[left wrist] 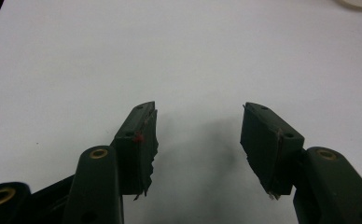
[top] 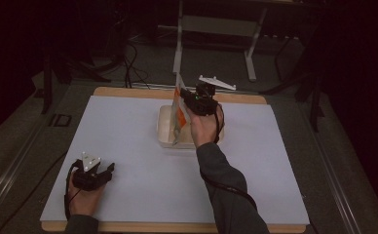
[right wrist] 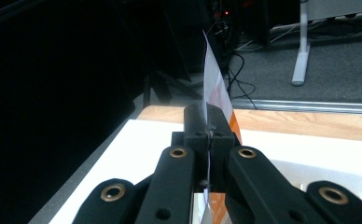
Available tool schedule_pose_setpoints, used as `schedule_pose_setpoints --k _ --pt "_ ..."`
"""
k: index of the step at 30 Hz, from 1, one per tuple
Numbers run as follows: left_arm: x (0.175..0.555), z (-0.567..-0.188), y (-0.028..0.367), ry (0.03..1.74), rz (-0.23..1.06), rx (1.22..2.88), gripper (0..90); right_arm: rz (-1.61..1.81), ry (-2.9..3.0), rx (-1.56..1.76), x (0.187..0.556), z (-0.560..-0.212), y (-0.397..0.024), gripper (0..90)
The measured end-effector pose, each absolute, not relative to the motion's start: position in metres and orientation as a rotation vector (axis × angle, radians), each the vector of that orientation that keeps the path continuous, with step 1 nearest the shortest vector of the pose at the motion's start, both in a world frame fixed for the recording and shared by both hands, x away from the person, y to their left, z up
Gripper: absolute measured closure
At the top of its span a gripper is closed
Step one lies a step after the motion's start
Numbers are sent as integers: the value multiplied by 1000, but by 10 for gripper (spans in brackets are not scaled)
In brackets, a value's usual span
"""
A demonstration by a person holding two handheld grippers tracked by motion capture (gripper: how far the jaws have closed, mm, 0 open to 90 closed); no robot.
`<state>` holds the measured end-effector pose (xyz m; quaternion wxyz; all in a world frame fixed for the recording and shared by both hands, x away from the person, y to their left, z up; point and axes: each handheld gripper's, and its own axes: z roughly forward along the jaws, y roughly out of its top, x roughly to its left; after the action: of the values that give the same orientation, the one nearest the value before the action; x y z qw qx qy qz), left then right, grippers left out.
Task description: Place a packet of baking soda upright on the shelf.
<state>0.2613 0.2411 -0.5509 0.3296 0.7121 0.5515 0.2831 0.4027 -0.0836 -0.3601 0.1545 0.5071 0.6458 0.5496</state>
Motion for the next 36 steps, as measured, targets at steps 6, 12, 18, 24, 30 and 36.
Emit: schedule_pose_setpoints --k 6,12,18,24,30,36 --pt "261 -551 242 1442 735 1859 452 1551 1818 1437 409 -360 -78 900" --pt "261 -551 242 1441 734 1857 450 1536 1806 1421 410 -364 -73 900" --pt "261 -551 241 1442 735 1854 450 1539 1790 1395 408 -365 -73 900" --pt "261 -551 241 1442 734 1855 449 1554 1772 1383 408 -369 -73 900" --pt "261 -551 241 1440 736 1854 449 1557 1784 1373 403 -372 -70 900" --pt "261 -551 241 1441 734 1856 449 1544 1807 1388 402 -385 -65 900"
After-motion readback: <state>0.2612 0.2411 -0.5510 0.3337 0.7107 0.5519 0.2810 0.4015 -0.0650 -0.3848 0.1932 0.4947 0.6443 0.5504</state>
